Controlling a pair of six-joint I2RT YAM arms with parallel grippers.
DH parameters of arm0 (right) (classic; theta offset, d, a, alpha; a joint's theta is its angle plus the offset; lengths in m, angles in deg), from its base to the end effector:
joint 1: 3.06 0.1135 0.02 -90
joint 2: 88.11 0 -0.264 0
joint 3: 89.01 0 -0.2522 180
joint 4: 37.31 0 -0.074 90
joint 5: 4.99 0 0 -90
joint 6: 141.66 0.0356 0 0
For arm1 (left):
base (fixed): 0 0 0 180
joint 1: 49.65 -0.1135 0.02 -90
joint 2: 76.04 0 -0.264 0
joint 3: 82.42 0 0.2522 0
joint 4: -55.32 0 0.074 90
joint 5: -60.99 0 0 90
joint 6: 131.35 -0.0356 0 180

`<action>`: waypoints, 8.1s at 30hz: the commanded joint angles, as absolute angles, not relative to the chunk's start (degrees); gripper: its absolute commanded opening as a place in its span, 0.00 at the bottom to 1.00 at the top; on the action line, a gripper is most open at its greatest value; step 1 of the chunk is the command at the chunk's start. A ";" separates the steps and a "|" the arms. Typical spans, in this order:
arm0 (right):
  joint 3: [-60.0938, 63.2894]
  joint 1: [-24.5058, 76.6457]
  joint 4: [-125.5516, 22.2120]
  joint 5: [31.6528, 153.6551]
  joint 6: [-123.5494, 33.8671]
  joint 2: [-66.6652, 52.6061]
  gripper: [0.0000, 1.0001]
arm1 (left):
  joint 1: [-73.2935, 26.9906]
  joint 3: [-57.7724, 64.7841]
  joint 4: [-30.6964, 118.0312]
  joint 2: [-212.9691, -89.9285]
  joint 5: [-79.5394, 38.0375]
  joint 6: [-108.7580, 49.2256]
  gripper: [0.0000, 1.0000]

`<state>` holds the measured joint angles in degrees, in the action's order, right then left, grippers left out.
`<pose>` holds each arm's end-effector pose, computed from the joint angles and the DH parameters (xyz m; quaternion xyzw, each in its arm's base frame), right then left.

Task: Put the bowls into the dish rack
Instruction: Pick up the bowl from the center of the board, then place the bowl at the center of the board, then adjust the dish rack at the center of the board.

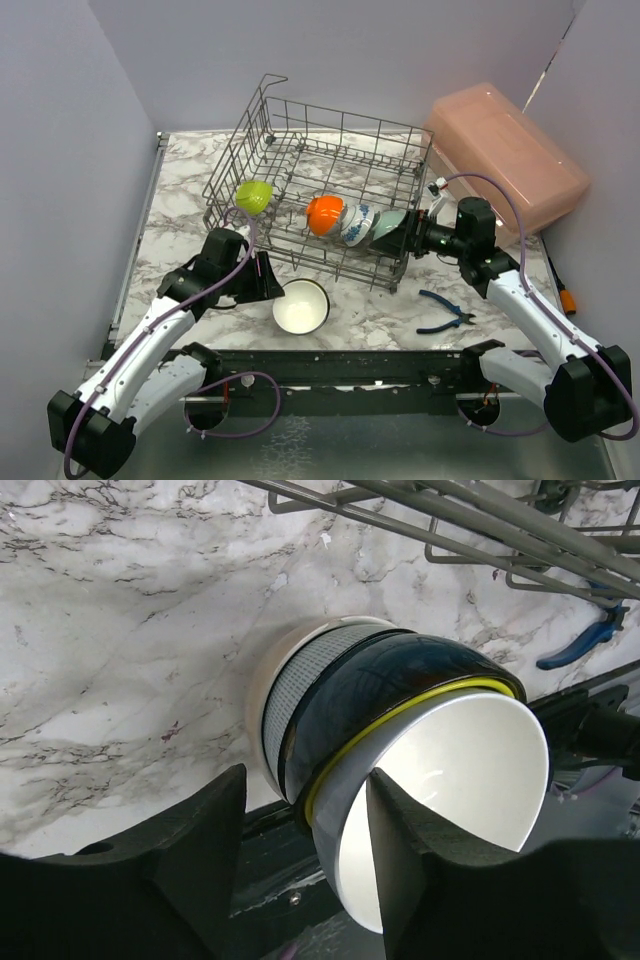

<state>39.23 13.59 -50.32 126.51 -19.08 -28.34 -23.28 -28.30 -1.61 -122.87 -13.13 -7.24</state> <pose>0.2144 0.0887 0.2703 -0.0919 0.7911 0.4860 0.3598 0.1387 -0.0796 0.2556 -0.0152 0.9307 -0.2841 0.2299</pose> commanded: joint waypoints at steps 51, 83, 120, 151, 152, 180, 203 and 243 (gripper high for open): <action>38.77 13.29 -50.96 128.99 -19.03 -30.48 1.00 | -21.09 -15.92 3.14 -119.92 -6.12 -14.89 0.00; 32.63 13.29 -45.38 132.68 -16.03 -34.32 1.00 | -21.09 16.90 23.08 -158.31 -11.94 -30.40 0.00; 24.48 13.57 -45.83 139.40 -16.41 -16.04 1.00 | -22.23 -9.62 55.02 -151.17 6.40 -24.07 0.00; 16.82 15.05 -68.51 108.97 -33.36 -20.56 1.00 | -23.55 -11.26 47.01 -140.24 -17.02 -32.31 0.00; 16.77 15.00 -69.17 107.71 -33.57 -20.57 1.00 | -23.55 -11.14 46.97 -140.16 -16.38 -32.59 0.00; 20.06 15.05 -73.43 99.24 -35.01 -24.71 1.00 | -23.52 -17.14 -3.13 -122.27 -6.04 -24.27 0.00; 27.08 15.00 -73.34 91.66 -30.11 -24.54 0.95 | -23.51 -17.34 -4.96 -123.78 -11.19 -28.81 0.59; 36.32 14.96 -78.94 100.95 -28.22 -40.22 0.02 | -6.06 26.73 25.14 -182.82 -15.94 -49.89 0.80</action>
<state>36.13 14.46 -77.82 96.61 -23.47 -36.84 -7.11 22.75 24.33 -177.64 -15.17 -38.12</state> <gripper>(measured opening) 0.049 0.806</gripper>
